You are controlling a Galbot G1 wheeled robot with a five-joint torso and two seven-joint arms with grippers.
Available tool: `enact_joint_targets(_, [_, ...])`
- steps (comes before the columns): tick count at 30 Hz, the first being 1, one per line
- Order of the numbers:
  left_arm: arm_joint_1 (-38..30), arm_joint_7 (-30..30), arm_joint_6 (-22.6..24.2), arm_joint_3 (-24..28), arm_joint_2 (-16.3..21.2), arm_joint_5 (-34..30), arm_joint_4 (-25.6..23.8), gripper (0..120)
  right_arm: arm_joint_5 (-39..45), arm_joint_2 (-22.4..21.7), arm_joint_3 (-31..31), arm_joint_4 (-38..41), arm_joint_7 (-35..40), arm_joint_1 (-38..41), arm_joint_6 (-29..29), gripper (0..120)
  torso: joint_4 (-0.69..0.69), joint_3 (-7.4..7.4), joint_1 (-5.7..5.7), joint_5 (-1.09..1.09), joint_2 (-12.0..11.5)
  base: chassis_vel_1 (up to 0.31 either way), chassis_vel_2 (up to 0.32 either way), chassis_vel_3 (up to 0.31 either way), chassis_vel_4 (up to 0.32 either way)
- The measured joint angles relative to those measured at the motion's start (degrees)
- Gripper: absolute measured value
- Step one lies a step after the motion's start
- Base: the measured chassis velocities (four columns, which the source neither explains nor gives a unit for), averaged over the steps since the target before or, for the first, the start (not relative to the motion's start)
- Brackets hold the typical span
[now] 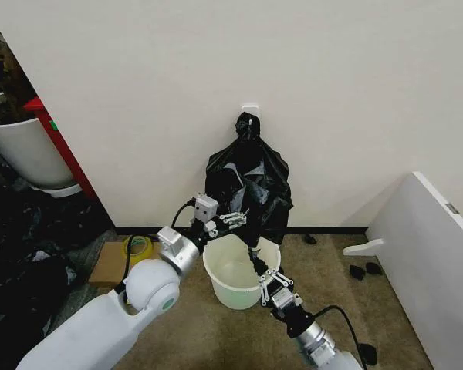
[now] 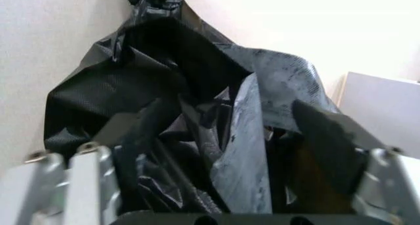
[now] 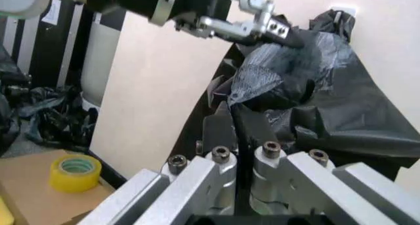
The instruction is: Place the garbage bag over the trash bin.
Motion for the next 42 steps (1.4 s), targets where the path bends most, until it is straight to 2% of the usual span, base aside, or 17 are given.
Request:
enact_joint_targets(2, [-0.75,-0.15,0.09,0.37,-0.23,-0.04,0.58,66,0.13,-0.04,0.28,0.20,0.00,-0.08,0.00,0,0.00,0.00,0.00,0.00,0.00,0.000,0.000,0.000,0.000])
enact_joint_targets(3, [-0.75,-0.15,0.09,0.37,-0.23,-0.04,0.58,66,0.13,-0.04,0.28,0.20,0.00,-0.08,0.00,0,0.00,0.00,0.00,0.00,0.00,0.000,0.000,0.000,0.000])
enact_joint_targets(8, [-1.35,-0.40,0.02,0.46,-0.44,-0.15,0.65,40,0.16,0.20,0.30,0.19,0.06,-0.12,0.00,0,0.00,0.00,-0.01,0.00,0.00,0.000,0.000,0.000,0.000])
enact_joint_targets(10, [-1.59,-0.49,0.02,0.49,-0.54,-0.26,0.77,37,0.16,0.23,0.26,0.19,0.06,-0.12,0.00,0,0.00,0.00,-0.01,0.00,0.00,0.000,0.000,0.000,0.000])
enact_joint_targets(13, [-2.52,-0.99,0.05,0.53,-1.08,-1.10,1.24,24,0.16,0.31,0.19,0.32,0.17,-0.15,-0.02,0,0.00,0.00,-0.01,0.00,0.00,0.000,0.000,0.000,0.000])
enact_joint_targets(14, [-2.52,-0.99,0.05,0.53,-1.08,-1.10,1.24,24,0.16,0.31,0.19,0.32,0.17,-0.15,-0.02,0,0.00,0.00,-0.01,0.00,0.00,0.000,0.000,0.000,0.000])
enact_joint_targets(18, [-2.93,-1.75,0.45,0.43,-1.43,-2.46,1.68,7,0.20,0.14,0.27,0.86,0.27,-0.52,-0.06,0,0.00,0.00,-0.01,0.00,0.00,0.000,0.000,0.000,0.000])
enact_joint_targets(19, [-2.93,-1.75,0.45,0.43,-1.43,-2.46,1.68,7,0.20,0.14,0.27,0.86,0.27,-0.52,-0.06,0,0.00,0.00,-0.01,0.00,0.00,0.000,0.000,0.000,0.000])
enact_joint_targets(21, [-2.95,-2.32,0.75,0.17,-1.64,-3.29,1.82,0,0.30,0.09,0.32,1.23,0.43,-0.74,-0.08,0,0.00,0.00,-0.01,0.00,0.00,0.000,0.000,0.000,0.000])
enact_joint_targets(29, [-1.27,-3.50,0.59,-2.70,-2.16,-4.33,1.40,0,1.28,-0.42,0.12,2.59,1.97,-2.21,-1.09,0,0.00,0.00,-0.01,0.00,0.00,0.000,0.000,0.000,0.000])
enact_joint_targets(34, [0.64,-3.65,-0.23,-5.16,-2.15,-4.56,0.23,0,5.04,-1.97,-0.01,5.57,2.94,-5.44,-3.75,20,0.00,0.00,-0.01,0.00,0.00,0.000,0.000,0.000,0.000])
enact_joint_targets(36, [1.36,-3.64,-0.61,-5.73,-2.06,-4.57,-0.21,0,10.46,-3.23,-0.94,8.59,3.79,-7.65,-7.47,29,-0.01,-0.01,-0.01,0.00,0.00,0.000,0.000,0.000,0.000])
enact_joint_targets(38, [1.62,-3.60,-0.71,-5.85,-2.05,-4.57,-0.32,0,12.84,-3.73,-1.40,9.96,4.24,-8.32,-8.99,32,-0.01,-0.01,-0.01,0.00,0.00,0.000,0.000,0.000,0.000])
enact_joint_targets(39, [2.11,-3.56,-0.85,-6.07,-2.05,-4.52,-0.47,0,16.73,-4.58,-1.85,12.76,5.11,-9.08,-11.91,39,-0.01,-0.01,-0.01,0.00,0.00,0.000,0.000,0.000,0.000])
enact_joint_targets(41, [2.75,-3.52,-0.98,-6.26,-2.06,-4.37,-0.67,0,18.71,-6.00,-1.51,15.13,5.87,-8.69,-14.16,48,-0.01,-0.01,-0.01,0.00,0.00,0.000,0.000,0.000,0.000])
enact_joint_targets(42, [2.75,-3.52,-0.98,-6.26,-2.06,-4.37,-0.67,0,18.71,-6.00,-1.51,15.13,5.87,-8.69,-14.16,48,-0.01,-0.01,-0.01,0.00,0.00,0.000,0.000,0.000,0.000])
